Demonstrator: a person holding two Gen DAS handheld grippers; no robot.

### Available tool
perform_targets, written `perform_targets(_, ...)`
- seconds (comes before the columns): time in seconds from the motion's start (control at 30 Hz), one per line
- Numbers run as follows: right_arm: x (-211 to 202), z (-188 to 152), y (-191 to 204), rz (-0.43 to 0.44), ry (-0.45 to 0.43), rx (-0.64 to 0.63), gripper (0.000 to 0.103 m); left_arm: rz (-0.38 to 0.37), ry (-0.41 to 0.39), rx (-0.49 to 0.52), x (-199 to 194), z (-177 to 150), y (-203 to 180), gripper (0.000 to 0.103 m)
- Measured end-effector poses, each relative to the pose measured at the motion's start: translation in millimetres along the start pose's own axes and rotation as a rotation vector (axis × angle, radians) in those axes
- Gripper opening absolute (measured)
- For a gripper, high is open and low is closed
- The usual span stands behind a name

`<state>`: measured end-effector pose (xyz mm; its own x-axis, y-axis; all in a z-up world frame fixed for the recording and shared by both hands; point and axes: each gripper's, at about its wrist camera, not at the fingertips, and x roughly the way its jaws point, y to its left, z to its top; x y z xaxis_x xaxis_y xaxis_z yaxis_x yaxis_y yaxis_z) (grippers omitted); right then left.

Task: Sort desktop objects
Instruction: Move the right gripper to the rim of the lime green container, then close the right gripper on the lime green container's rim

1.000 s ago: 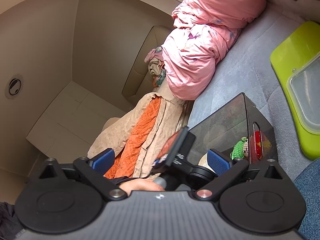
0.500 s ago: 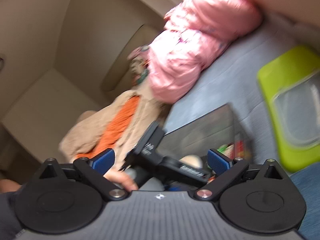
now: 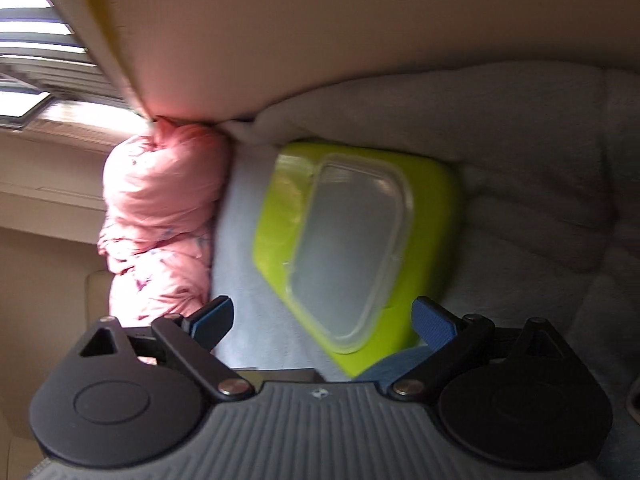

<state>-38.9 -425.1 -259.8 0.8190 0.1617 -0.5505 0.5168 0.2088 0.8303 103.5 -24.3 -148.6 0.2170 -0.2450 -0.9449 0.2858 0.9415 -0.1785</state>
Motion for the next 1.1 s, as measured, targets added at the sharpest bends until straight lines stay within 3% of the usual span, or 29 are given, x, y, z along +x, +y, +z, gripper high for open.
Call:
perform_targets(0.1,4.1,-7.5,7.7,0.040,0.037,-0.037,0.097,-0.027,-0.031,-0.142,-10.9,-7.3,39.1,0.102)
perform_targets(0.2,1.3,-19.4,26.9,0.069,0.054,-0.165,0.097,-0.064,-0.060,-0.324,-22.1,-20.1,85.9,0.103)
perform_targets(0.3,1.1,-21.3,34.8,0.013,0.024,-0.183,0.096,-0.135,-0.081,-0.428,-32.9,-31.0,114.4,0.103)
perform_targets(0.37,3.1,-12.6,19.4,-0.097,-0.005,-0.067,0.091,-0.171,-0.089,-0.408,-36.4,-34.6,114.7,0.103)
perform_targets(0.53,5.6,4.8,-34.6,-0.126,0.015,0.067,0.087,-0.243,-0.090,-0.357,-42.1,-29.9,100.6,0.103)
perform_targets(0.67,19.5,17.9,-52.6,-0.127,0.030,-0.020,0.087,-0.266,-0.064,-0.316,-45.4,-21.1,79.8,0.103)
perform_targets(0.77,37.6,33.5,-65.7,-0.016,0.095,-0.023,0.087,-0.268,-0.021,-0.291,-42.0,-12.8,60.5,0.103)
perform_targets(0.9,48.7,42.9,-74.4,0.059,0.088,-0.021,0.084,-0.277,0.023,-0.248,-42.5,-1.9,30.2,0.103)
perform_targets(1.1,68.0,61.7,-66.5,0.003,0.118,-0.077,0.086,-0.291,0.040,-0.168,-43.5,12.8,-13.6,0.103)
